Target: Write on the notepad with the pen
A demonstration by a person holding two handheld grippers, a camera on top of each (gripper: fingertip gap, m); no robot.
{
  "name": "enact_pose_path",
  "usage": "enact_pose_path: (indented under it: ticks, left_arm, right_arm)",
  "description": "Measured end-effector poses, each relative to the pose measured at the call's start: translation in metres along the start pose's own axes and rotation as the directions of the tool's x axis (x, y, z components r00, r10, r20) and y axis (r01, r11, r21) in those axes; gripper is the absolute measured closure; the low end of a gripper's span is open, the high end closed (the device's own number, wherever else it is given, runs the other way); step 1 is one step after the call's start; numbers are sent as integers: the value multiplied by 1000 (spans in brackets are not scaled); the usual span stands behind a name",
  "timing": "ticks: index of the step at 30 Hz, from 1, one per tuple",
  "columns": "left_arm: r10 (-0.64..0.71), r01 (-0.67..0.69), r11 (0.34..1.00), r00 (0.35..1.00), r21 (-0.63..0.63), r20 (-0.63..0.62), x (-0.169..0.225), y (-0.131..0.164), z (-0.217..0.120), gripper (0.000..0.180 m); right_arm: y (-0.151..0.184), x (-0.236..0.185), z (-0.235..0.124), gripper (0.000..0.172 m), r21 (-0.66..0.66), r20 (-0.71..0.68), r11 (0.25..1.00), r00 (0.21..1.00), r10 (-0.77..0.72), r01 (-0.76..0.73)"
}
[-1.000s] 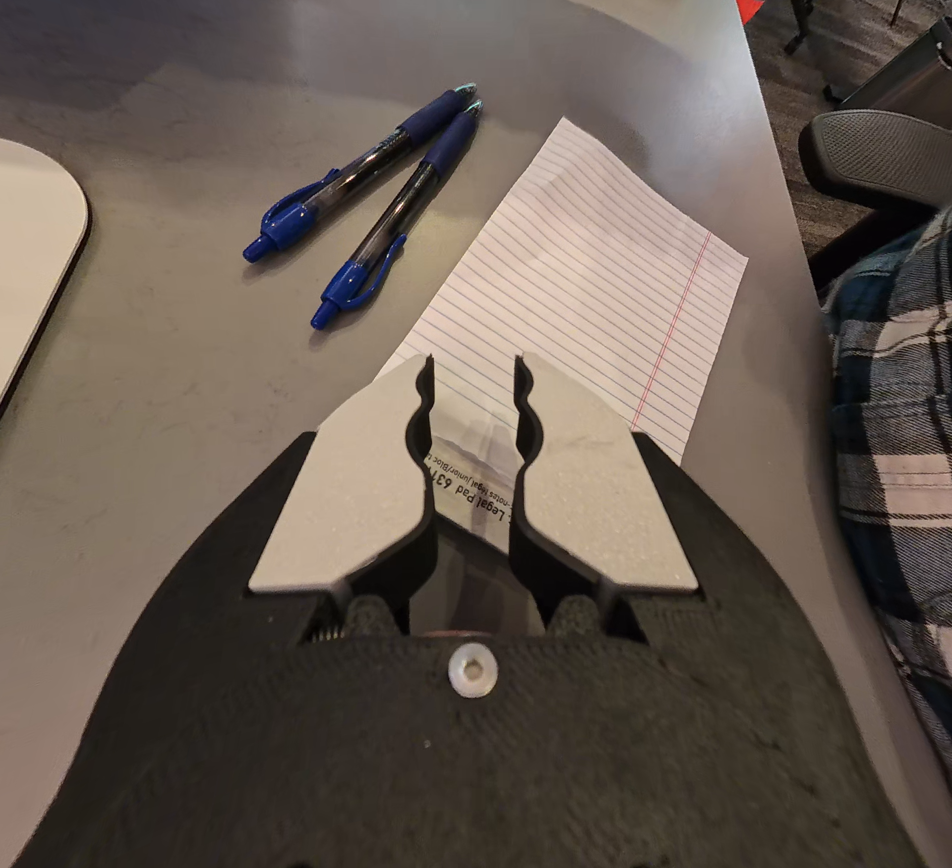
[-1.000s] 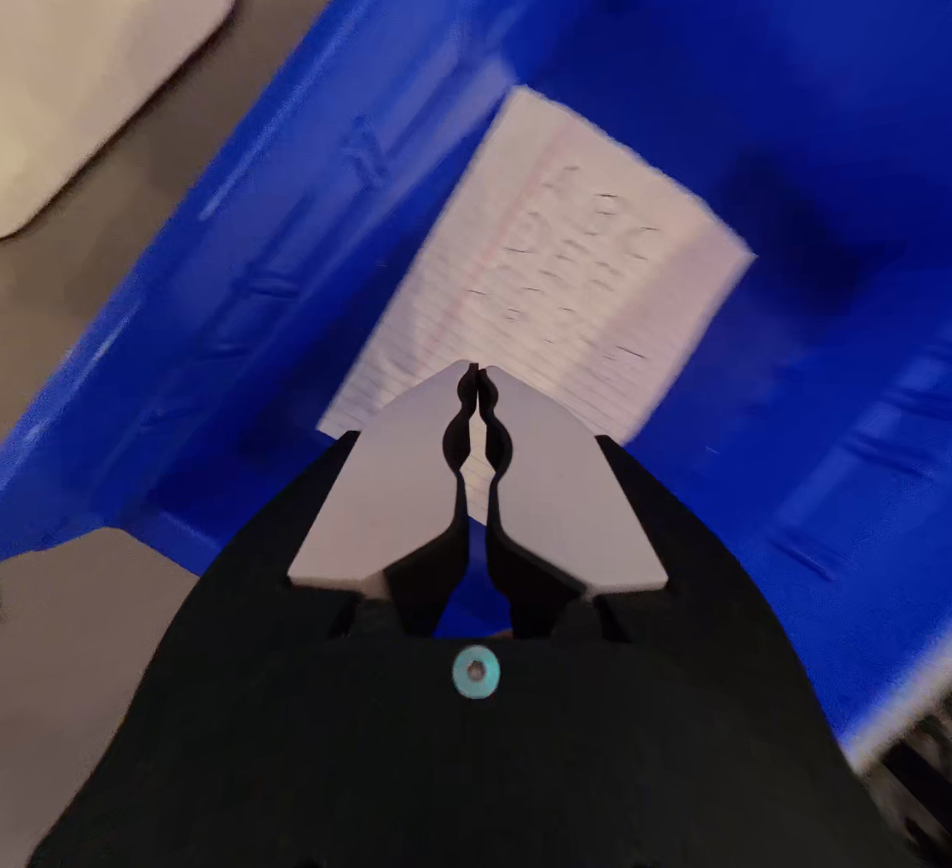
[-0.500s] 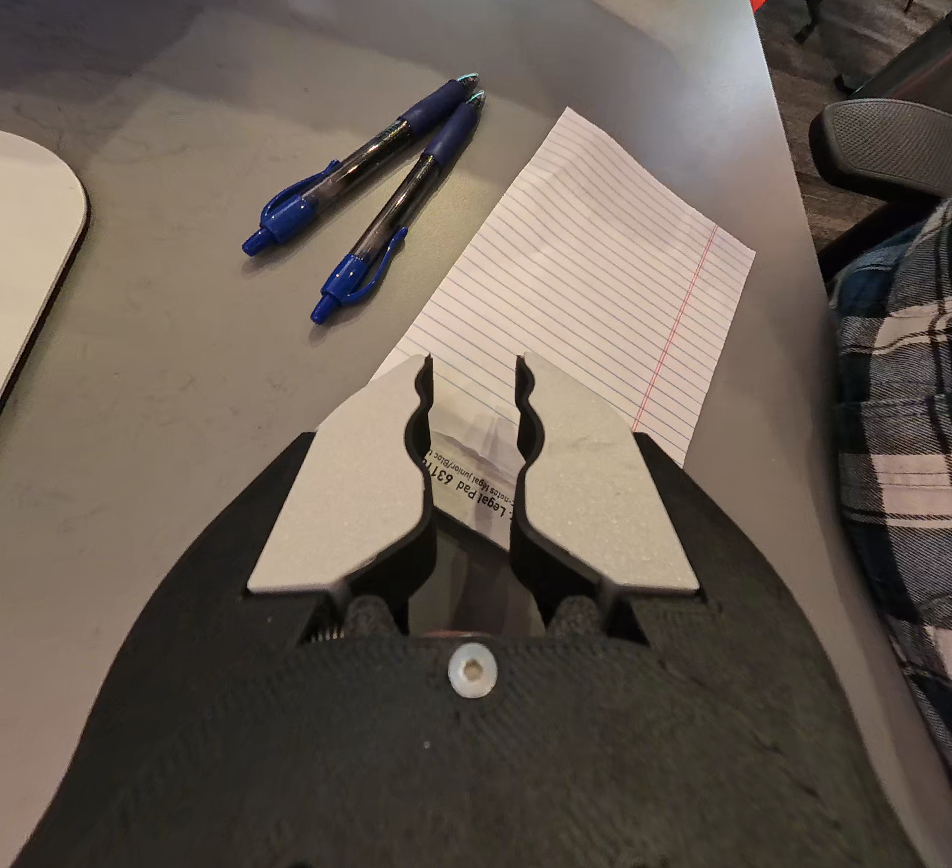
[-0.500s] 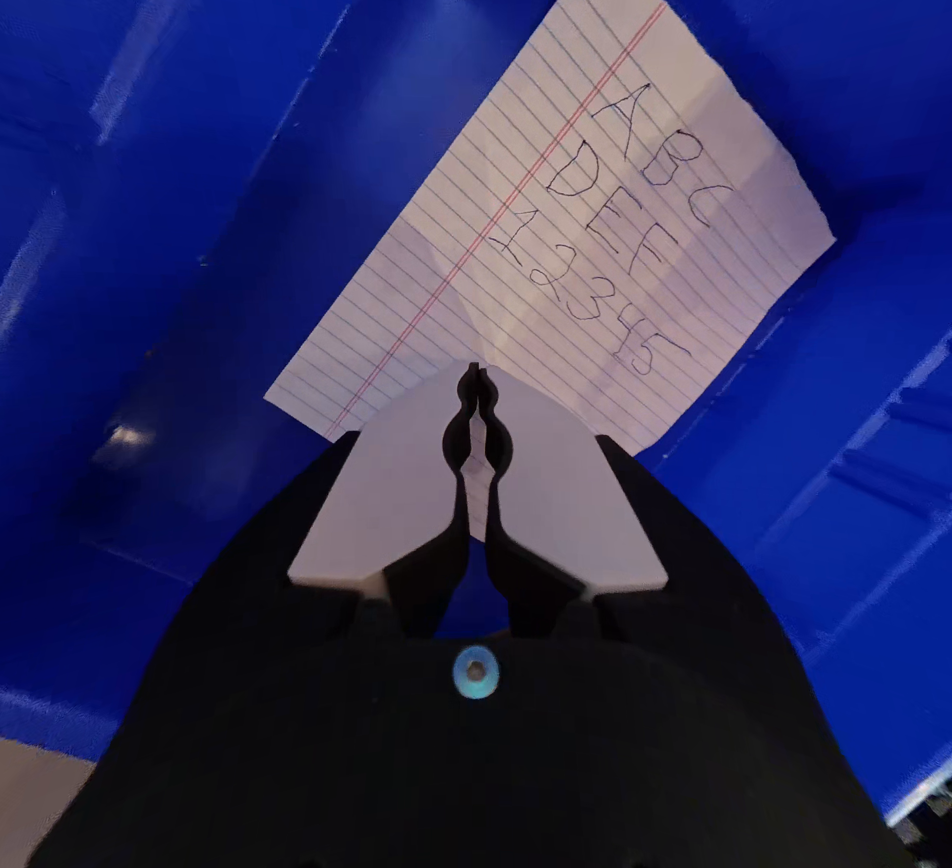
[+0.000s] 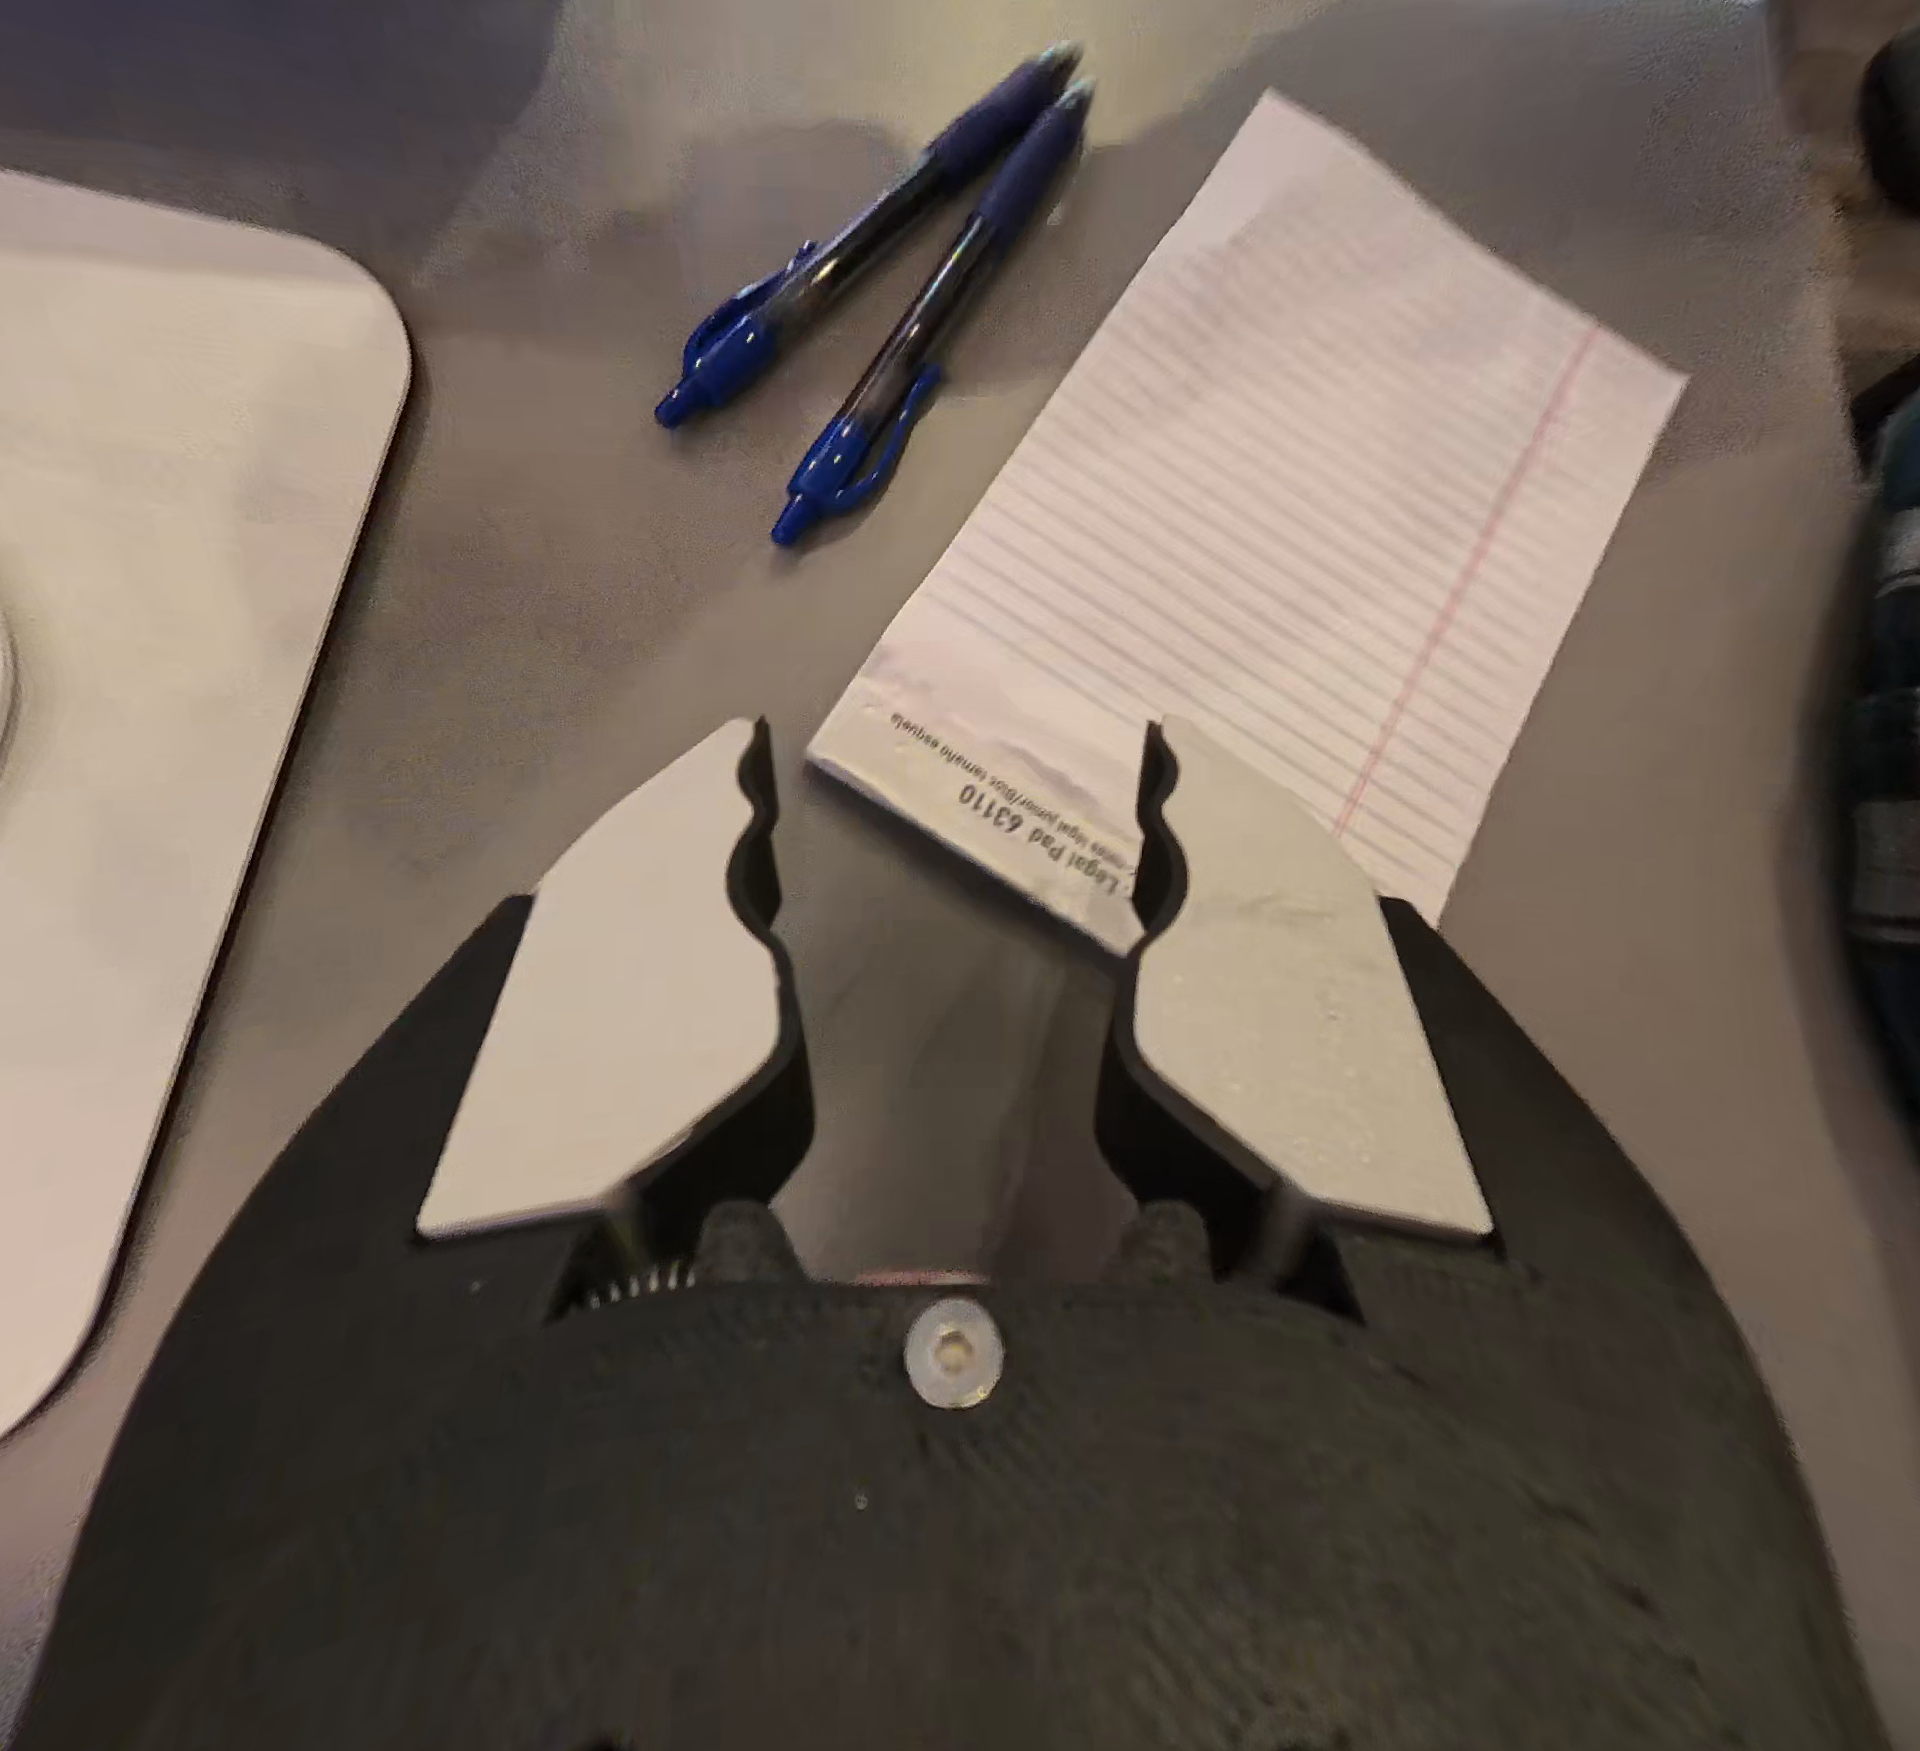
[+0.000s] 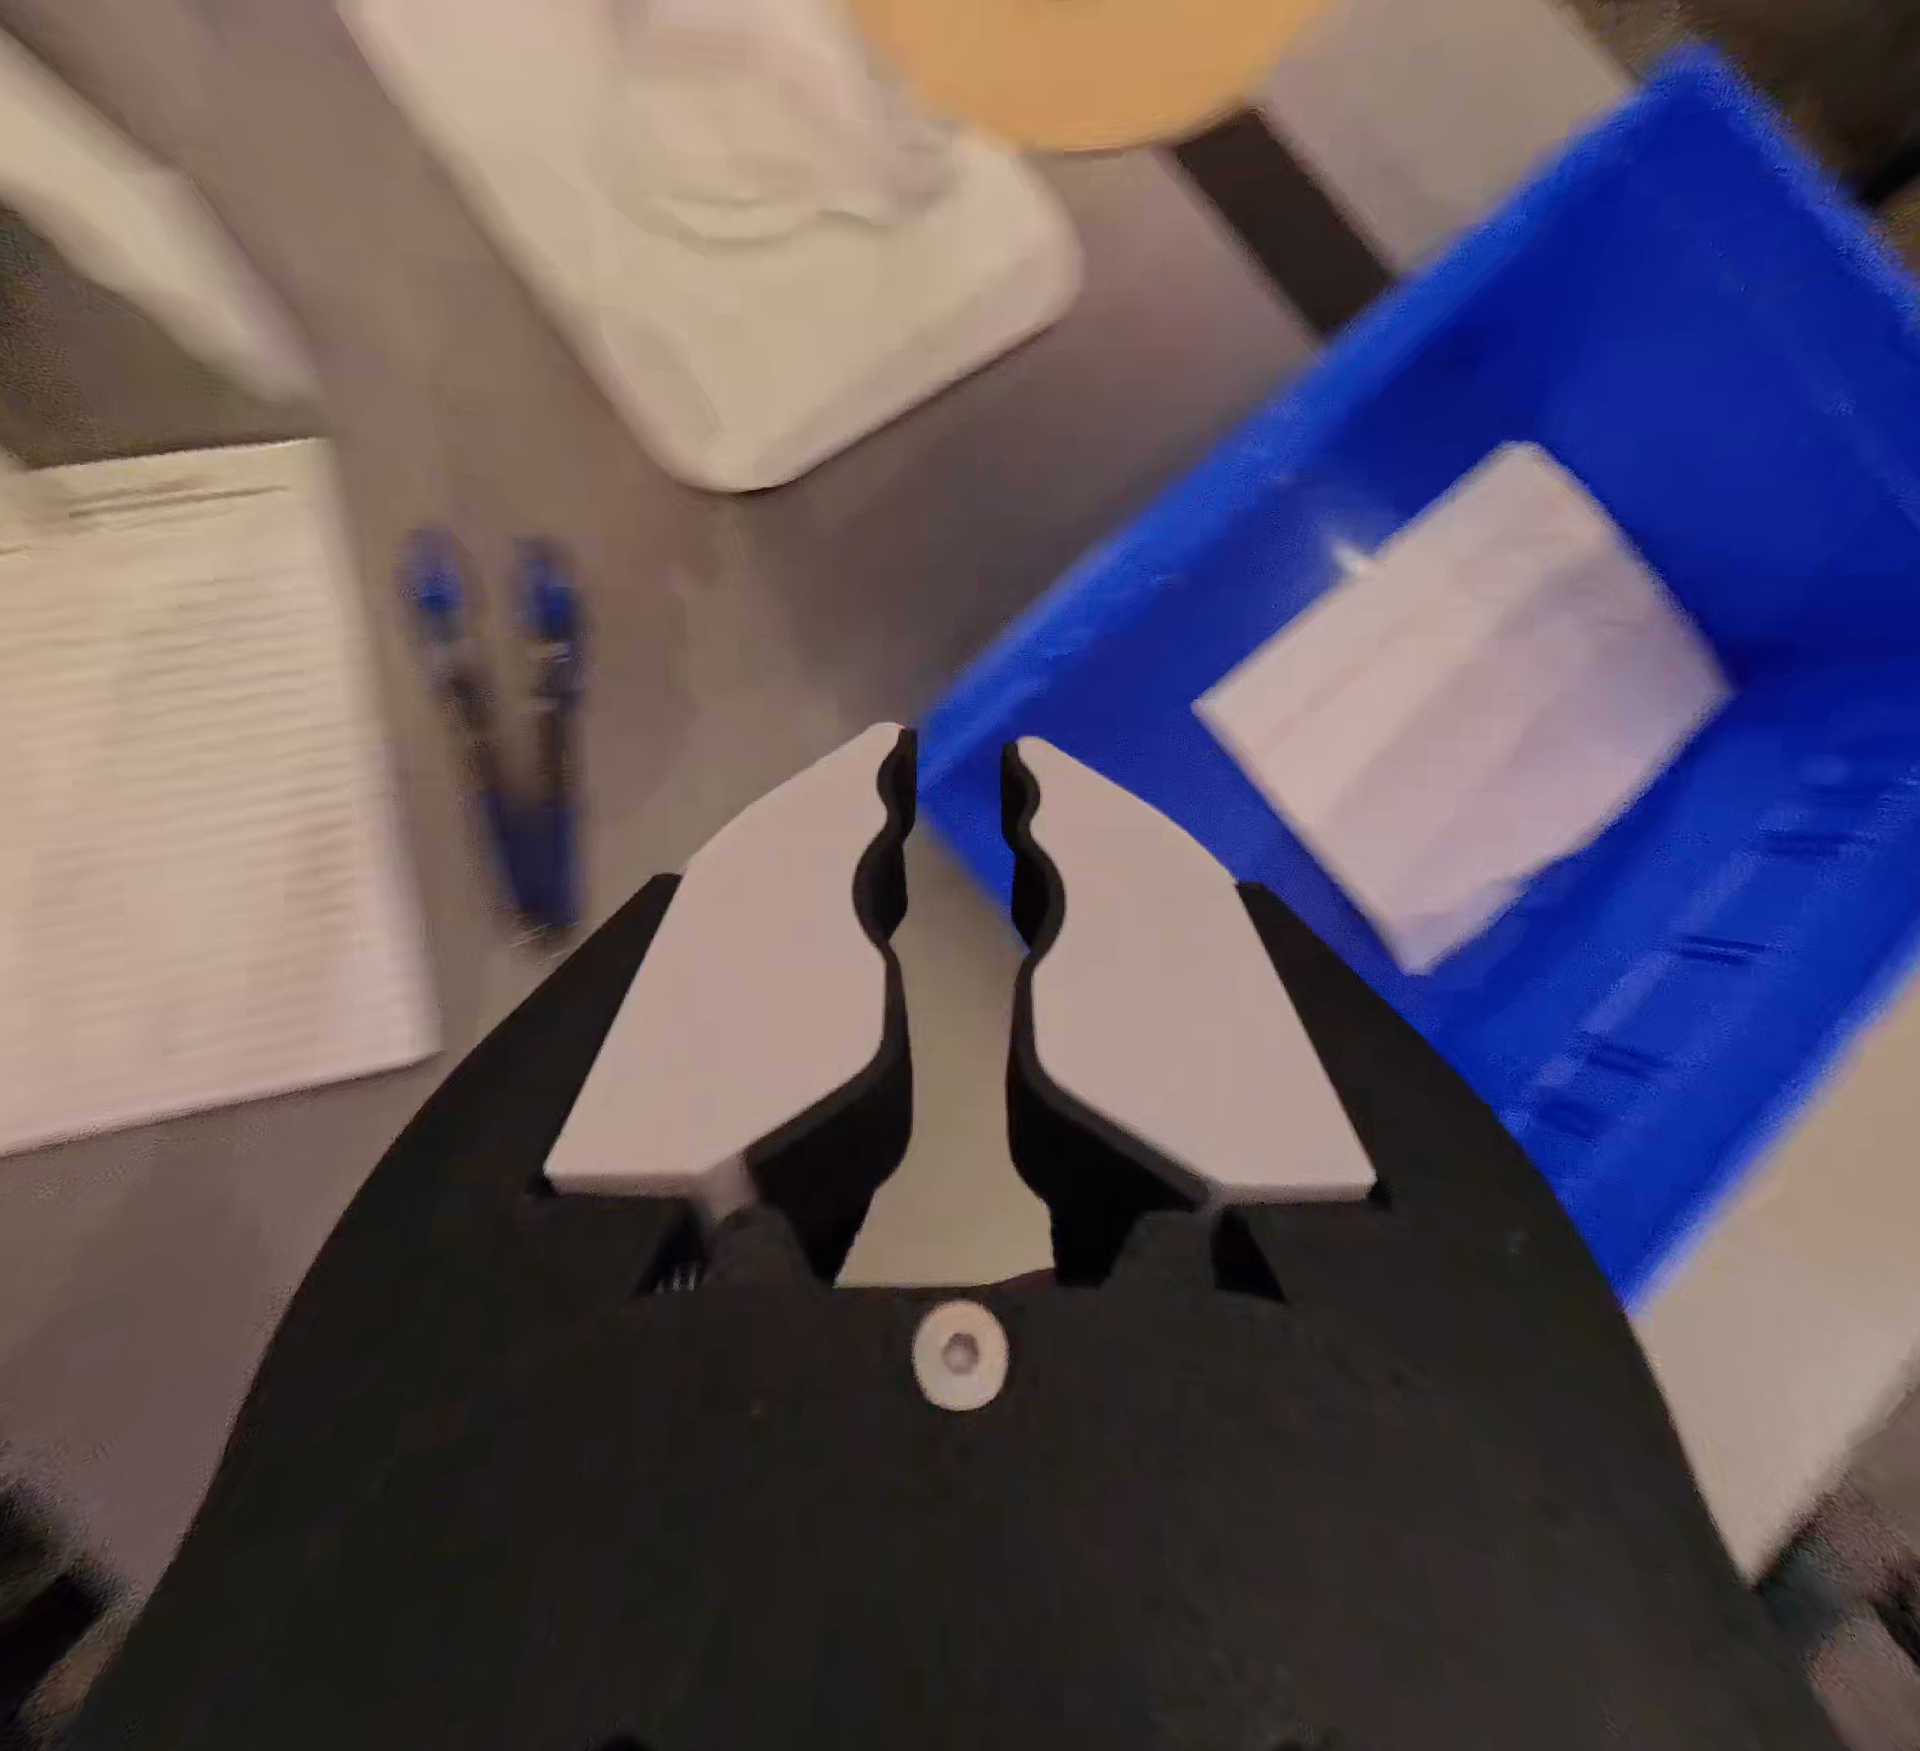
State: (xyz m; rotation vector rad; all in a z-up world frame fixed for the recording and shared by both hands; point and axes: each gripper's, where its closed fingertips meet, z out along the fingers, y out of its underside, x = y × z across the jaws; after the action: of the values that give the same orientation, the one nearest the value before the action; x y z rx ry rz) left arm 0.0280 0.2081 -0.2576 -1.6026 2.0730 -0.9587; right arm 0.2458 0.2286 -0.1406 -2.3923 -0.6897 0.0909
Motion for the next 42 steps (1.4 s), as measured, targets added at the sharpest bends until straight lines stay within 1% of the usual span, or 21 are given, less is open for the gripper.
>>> enact_pose_path:
  ticks: [2, 5, 7, 8, 12, 14, 17, 22, 23, 26, 27, 29, 30, 31, 32, 34, 35, 37, 39, 40, 42]
  left_arm:
    - [5, -4, 999, 1000, -46, 9, -4, 5, 3, 106]
    - [16, -7, 988, 998, -157, 54, -13, 18, 10, 100]
    - [-15, 21, 987, 999, -159, 40, -8, 16, 10, 97]
    - [-33, 40, 984, 999, -171, 40, -6, 16, 9, 95]
    - [-165, 164, 969, 986, -184, 10, 15, 21, 1, 95]
    - [-273, 266, 954, 962, -139, -27, 29, 19, -1, 96]
    - [-442, 439, 897, 891, -52, -102, 42, 12, -3, 94]
    - [-560, 588, 806, 795, 67, -232, 39, 1, -8, 90]
    - [-588, 630, 771, 761, 95, -275, 37, -2, -9, 89]
    - [-602, 702, 687, 696, 190, -392, 29, -12, -16, 95]
    - [-585, 723, 648, 674, 241, -450, 27, -19, -24, 102]
    - [-488, 765, 564, 613, 310, -622, 32, -39, -47, 130]
    - [-459, 779, 541, 590, 317, -665, 36, -44, -50, 131]
    - [-446, 768, 541, 608, 343, -657, 37, -47, -48, 134]
    - [-430, 752, 558, 623, 351, -653, 42, -49, -44, 126]
    - [-416, 740, 595, 617, 314, -667, 58, -51, -30, 96]
    - [-399, 720, 628, 624, 295, -672, 68, -53, -25, 91]
    - [-434, 651, 703, 711, 286, -553, 67, -45, -13, 102]
    - [-483, 654, 718, 715, 239, -506, 64, -38, -7, 139]
    - [-497, 636, 737, 739, 228, -454, 59, -31, -2, 162]
    - [-499, 617, 760, 756, 205, -423, 56, -26, 0, 174]
  right_arm:
    - [5, -63, -11, 151, 46, 149, 999, 989, -13, 7]
    - [26, -159, 5, 145, 57, 355, 998, 933, -58, 40]
    - [38, -209, 23, 149, 77, 423, 995, 902, -86, 59]
    - [47, -223, 34, 155, 72, 406, 993, 907, -115, 94]
    - [65, -252, 56, 167, 46, 417, 995, 903, -100, 89]
    - [81, -250, 68, 172, -8, 360, 989, 923, -134, 147]
    - [79, -258, 71, 172, 57, 406, 995, 908, -103, 88]
    - [79, -257, 71, 172, 102, 396, 991, 911, -119, 85]
    - [79, -257, 71, 172, 107, 390, 990, 913, -123, 88]
    - [80, -255, 71, 172, 115, 381, 990, 917, -120, 82]
    - [80, -255, 71, 172, 118, 379, 990, 918, -122, 82]
    - [80, -255, 70, 172, 128, 378, 988, 917, -126, 83]
    - [80, -255, 70, 172, 132, 380, 988, 916, -126, 81]
    - [80, -255, 70, 172, 131, 380, 988, 917, -125, 80]
    - [80, -254, 70, 172, 133, 379, 988, 917, -124, 78]
    - [80, -254, 70, 172, 138, 375, 987, 918, -128, 81]
    - [80, -254, 70, 172, 137, 367, 987, 921, -132, 87]
    - [80, -254, 70, 172, 148, 356, 985, 924, -139, 91]
    - [79, -254, 70, 172, 155, 354, 984, 924, -143, 93]
    - [79, -254, 70, 172, 162, 354, 982, 924, -147, 94]
    - [78, -255, 69, 172, 169, 362, 982, 921, -144, 88]
